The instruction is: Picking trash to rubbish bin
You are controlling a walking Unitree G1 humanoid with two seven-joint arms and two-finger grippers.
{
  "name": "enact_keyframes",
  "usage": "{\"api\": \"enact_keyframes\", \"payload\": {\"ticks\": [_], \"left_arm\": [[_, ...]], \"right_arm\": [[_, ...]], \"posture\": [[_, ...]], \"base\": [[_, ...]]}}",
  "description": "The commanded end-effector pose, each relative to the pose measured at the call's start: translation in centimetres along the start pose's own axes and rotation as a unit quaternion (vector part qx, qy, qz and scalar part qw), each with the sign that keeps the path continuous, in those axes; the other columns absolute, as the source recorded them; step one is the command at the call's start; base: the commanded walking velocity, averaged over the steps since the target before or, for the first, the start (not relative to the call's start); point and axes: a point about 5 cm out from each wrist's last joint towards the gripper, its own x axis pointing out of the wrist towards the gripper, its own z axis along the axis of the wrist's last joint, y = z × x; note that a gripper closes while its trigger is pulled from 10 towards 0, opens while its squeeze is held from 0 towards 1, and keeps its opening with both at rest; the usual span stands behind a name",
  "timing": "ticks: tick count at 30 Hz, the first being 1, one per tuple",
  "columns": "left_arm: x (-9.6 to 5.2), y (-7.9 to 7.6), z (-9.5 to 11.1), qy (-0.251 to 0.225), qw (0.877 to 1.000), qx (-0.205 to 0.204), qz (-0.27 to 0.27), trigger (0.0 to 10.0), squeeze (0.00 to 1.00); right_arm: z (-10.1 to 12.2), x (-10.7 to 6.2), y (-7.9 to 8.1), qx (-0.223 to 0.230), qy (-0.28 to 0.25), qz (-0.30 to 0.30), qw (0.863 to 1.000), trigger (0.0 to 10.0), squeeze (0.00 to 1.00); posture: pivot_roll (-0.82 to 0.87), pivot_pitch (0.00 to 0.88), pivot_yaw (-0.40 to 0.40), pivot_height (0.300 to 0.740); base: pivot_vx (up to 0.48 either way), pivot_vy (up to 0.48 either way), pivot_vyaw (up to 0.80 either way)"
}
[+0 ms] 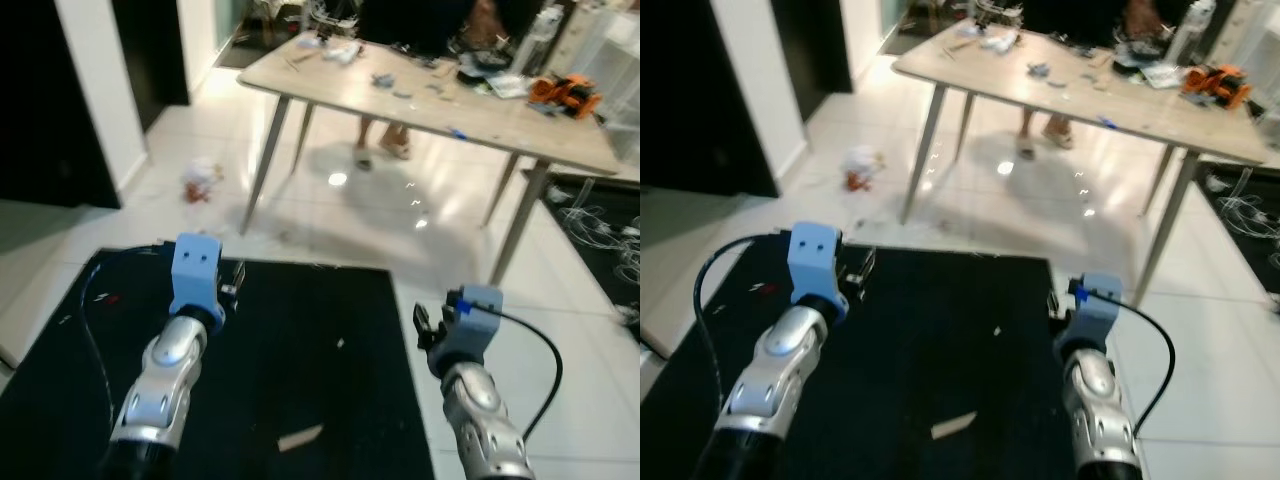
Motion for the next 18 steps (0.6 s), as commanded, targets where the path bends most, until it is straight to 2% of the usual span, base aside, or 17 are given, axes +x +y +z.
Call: {"api": "enact_keyframes", "payload": {"ticks": [1, 18], "left_arm": [[-0.02, -0.47, -0.11, 0.002, 1.000, 0.001, -0.008, 10.0, 0.00], [0.14, -0.57, -0.01, 0.000, 1.000, -0.001, -0.009, 10.0, 0.00]], "right_arm": [[-0.24, -0.17, -0.68, -0.005, 0.006, -0.012, 1.000, 10.0, 0.00], [0.08, 0.03, -0.66, -0.011, 0.000, -0.011, 1.000, 10.0, 0.00]], "posture": [[-0.08, 0.088, -0.046, 0.740], [-0.09, 0.087, -0.054, 0.740]], "base": [[0.420, 0.000, 0.00], [0.423, 0.000, 0.00]]}}
